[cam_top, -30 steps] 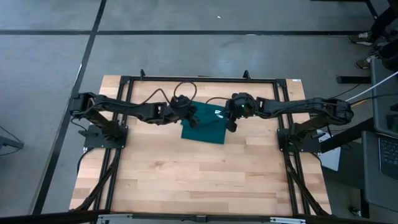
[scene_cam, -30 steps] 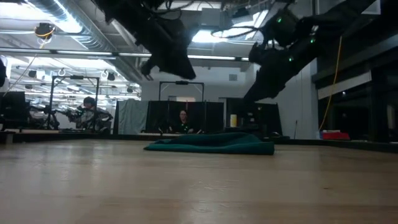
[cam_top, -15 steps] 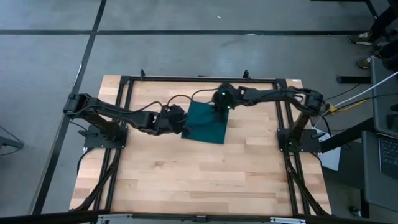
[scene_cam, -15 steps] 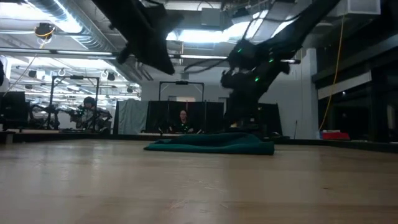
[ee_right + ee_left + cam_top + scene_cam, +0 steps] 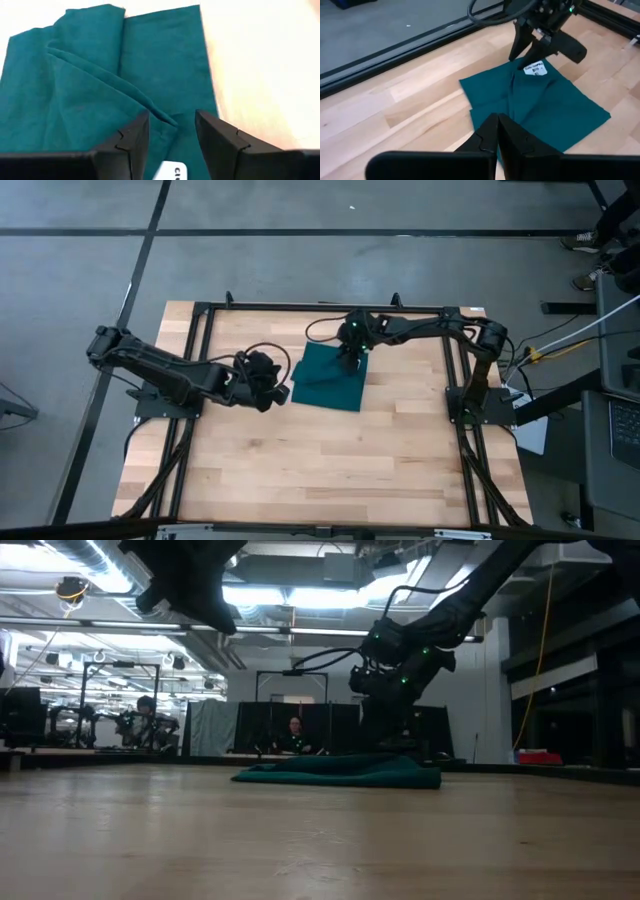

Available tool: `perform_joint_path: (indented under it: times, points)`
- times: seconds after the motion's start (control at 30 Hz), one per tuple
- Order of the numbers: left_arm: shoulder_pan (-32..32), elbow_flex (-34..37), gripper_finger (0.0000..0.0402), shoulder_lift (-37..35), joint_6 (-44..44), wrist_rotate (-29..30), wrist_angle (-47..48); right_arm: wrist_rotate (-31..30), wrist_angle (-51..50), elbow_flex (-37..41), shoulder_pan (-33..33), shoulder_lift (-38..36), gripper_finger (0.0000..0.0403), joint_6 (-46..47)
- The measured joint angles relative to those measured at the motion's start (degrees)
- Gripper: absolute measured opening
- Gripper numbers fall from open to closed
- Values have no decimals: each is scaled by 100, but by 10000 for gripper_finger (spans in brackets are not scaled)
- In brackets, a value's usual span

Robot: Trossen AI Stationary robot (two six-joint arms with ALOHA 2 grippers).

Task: Fold microfiber towels
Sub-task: Fold the green towel

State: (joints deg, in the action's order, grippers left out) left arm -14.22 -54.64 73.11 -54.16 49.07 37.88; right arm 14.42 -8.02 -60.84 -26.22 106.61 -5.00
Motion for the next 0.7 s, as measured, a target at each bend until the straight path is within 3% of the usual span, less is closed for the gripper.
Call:
perform_joint_path:
  times: [0.53, 0.7]
  points:
    - [-159, 0, 2, -16, -226, 97, 161, 210, 71, 9, 156, 426, 157, 144]
    - [-159, -1, 7, -16, -223, 99, 165, 7, 148, 9, 268, 426, 121, 112]
